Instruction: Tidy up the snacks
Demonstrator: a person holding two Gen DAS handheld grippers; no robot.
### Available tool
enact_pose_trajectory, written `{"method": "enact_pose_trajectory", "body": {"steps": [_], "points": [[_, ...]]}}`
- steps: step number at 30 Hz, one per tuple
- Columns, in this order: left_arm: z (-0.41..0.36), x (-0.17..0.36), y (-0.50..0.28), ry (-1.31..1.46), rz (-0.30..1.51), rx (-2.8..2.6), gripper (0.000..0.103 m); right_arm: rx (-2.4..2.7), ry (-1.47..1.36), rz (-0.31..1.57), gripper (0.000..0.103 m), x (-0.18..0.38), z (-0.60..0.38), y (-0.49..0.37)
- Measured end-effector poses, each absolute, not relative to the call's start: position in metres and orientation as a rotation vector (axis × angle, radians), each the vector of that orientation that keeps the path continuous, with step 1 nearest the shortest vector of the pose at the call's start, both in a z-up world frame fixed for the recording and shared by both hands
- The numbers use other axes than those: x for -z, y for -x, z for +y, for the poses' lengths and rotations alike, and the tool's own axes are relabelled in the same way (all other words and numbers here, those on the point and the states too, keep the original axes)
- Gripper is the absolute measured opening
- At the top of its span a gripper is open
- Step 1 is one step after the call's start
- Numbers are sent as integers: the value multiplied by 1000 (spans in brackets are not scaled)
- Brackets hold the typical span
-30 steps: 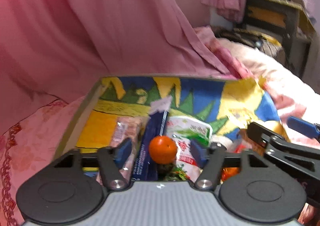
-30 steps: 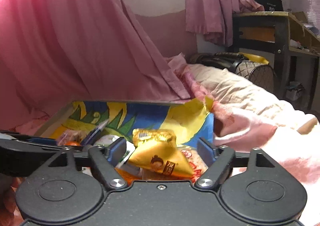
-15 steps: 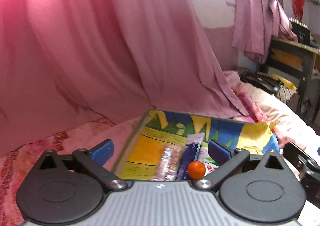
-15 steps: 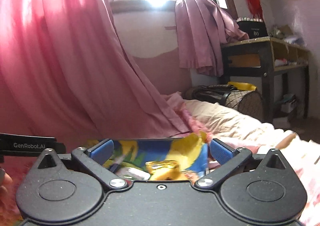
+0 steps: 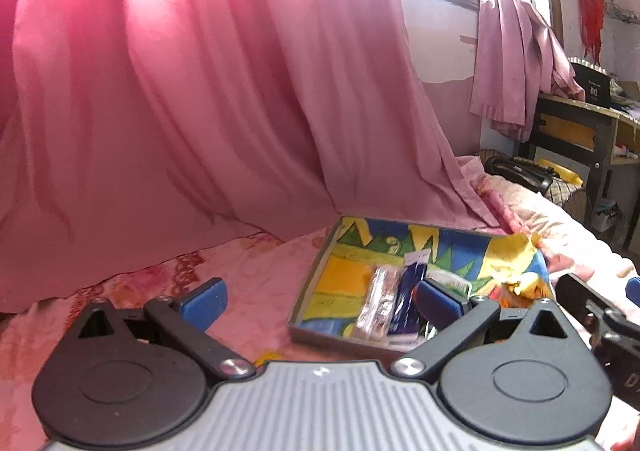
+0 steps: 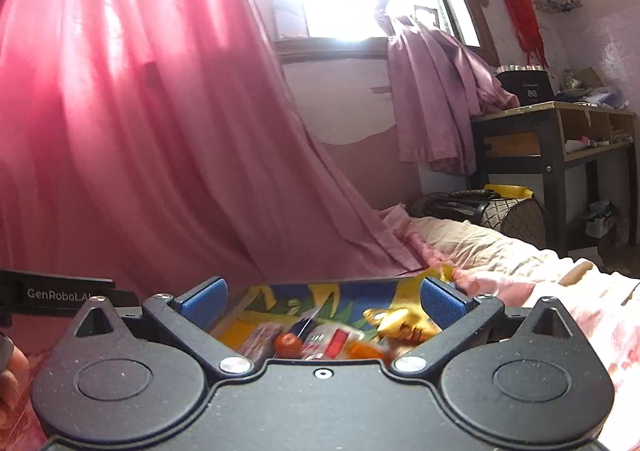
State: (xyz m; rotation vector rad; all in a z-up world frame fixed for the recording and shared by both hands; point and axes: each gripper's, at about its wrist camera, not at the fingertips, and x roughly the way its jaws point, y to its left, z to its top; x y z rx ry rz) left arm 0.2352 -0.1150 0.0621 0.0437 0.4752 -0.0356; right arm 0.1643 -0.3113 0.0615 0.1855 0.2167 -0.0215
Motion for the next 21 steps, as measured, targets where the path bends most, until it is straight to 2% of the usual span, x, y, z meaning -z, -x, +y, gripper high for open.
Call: {"method": "enact_pose_trajectory", "body": {"steps": [11, 21], "points": [[-73, -56, -186, -114, 480, -8, 103, -69, -78, 261, 102, -54, -257, -121], [-25, -28, -165, -137, 549, -58, 103, -146, -23, 348, 102, -40, -213, -93]]}}
